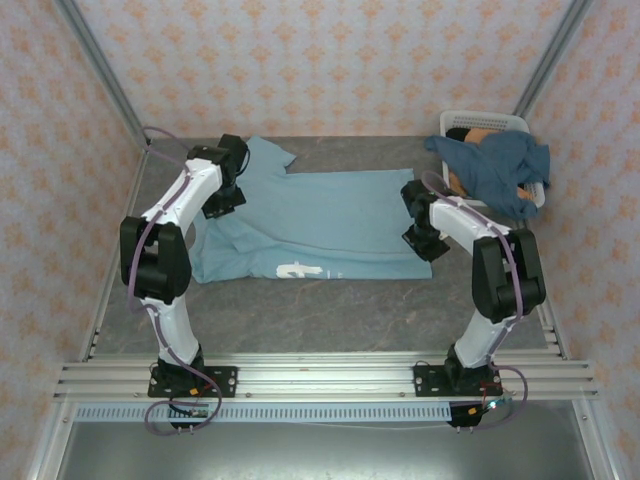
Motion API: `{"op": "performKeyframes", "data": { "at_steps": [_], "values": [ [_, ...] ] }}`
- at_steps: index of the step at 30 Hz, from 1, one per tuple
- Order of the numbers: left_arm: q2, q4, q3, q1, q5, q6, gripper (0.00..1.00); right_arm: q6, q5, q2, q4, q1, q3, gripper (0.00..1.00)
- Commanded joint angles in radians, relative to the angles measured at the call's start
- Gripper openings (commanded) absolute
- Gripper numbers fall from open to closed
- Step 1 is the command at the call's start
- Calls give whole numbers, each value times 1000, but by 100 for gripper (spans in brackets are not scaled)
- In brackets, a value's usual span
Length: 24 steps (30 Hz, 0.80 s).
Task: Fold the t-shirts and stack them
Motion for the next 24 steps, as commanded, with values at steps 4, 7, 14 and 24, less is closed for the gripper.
{"op": "performKeyframes", "data": {
  "at_steps": [4,7,14,24],
  "values": [
    [43,-28,62,-3,-75,20,0,-21,60,38,-5,-7,64,0],
    [60,-34,80,-3,-78,23,0,-23,64,59,-11,-7,86,0],
    [100,-32,117,-3,-89,51,0,-34,63,97,4,-8,110,0],
    [43,-106,141,36,-133,112,61,-163,-33,109,-11,-68,184,44]
  ]
}}
